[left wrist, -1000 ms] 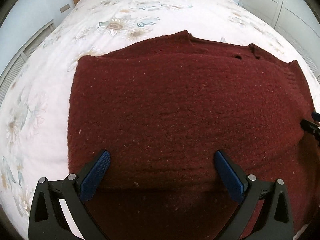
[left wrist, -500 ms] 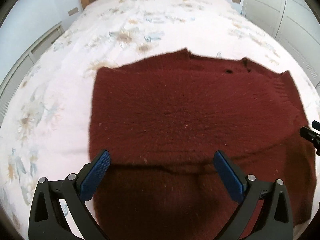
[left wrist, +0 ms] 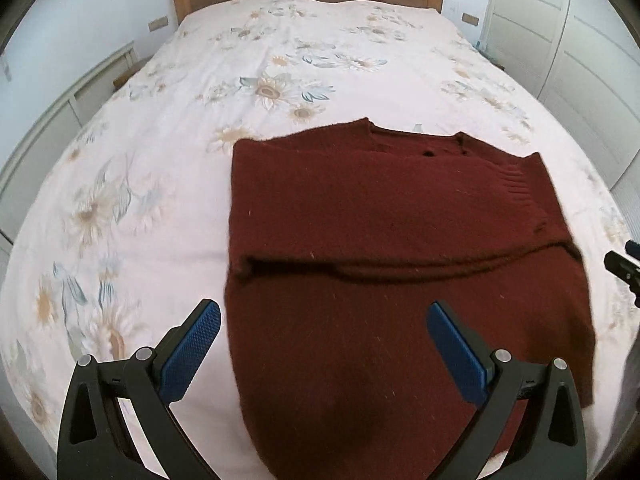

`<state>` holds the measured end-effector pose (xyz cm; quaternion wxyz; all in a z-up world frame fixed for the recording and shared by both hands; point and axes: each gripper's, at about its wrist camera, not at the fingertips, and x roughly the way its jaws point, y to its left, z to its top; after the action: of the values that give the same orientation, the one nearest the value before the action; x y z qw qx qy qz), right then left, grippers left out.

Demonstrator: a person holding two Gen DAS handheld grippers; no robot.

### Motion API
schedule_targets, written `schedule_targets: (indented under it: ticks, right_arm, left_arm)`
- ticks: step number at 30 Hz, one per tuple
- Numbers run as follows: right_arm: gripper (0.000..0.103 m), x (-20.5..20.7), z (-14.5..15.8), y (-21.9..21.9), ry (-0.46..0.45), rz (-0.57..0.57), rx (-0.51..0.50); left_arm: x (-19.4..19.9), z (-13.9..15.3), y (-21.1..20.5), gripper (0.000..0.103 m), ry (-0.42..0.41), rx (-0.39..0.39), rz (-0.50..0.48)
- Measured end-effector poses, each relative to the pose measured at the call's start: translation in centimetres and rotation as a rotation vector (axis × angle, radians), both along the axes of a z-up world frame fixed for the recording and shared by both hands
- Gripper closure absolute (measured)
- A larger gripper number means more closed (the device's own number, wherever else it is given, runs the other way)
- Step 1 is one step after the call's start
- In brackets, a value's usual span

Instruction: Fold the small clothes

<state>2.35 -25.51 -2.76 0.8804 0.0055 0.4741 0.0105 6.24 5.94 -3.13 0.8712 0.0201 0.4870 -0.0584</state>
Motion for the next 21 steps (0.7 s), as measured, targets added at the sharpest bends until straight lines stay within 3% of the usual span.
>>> schedule_targets:
  ticks: [8,11,21]
  right_arm:
    - [0.001,-2.8,-1.1,-1.6,0.028,-0.04,0.014]
    - [0.001,-3.7,-2.2,-2.0,0.048,-0.045,0.013]
    - [0.001,-6.5,-6.9,-3.2,0.144,-0.087,0.057]
  left_arm:
    - [-4.4,-0.5,1.4,0.001,0.021,-0.018,0.036]
    - [-5.3,-1.5,1.9,0.001,0.043,-0.044,0.047]
    - [-8.5,-6.0,3.2,0.001,0.15,0.006,0.075]
